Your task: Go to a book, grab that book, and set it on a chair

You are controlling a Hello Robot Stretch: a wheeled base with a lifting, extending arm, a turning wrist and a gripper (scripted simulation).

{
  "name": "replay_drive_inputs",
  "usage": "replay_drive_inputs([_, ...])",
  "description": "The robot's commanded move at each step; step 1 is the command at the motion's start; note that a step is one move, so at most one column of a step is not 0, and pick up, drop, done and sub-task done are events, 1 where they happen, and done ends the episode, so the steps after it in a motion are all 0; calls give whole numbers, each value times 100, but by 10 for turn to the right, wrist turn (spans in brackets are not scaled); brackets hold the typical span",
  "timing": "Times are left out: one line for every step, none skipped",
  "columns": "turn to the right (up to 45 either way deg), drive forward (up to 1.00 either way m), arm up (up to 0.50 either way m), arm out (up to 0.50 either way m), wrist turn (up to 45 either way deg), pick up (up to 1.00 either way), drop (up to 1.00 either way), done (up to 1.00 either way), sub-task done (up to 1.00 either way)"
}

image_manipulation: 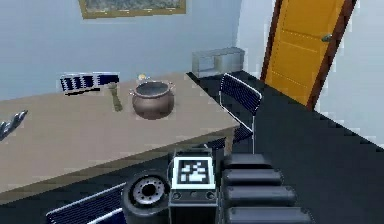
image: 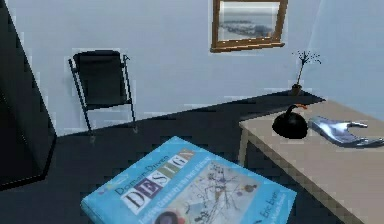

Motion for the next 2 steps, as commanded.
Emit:
replay_drive_inputs([-30,0,0,0,0,0,0,0,0])
replay_drive_inputs([0,0,0,44,0,0,0,0,0])
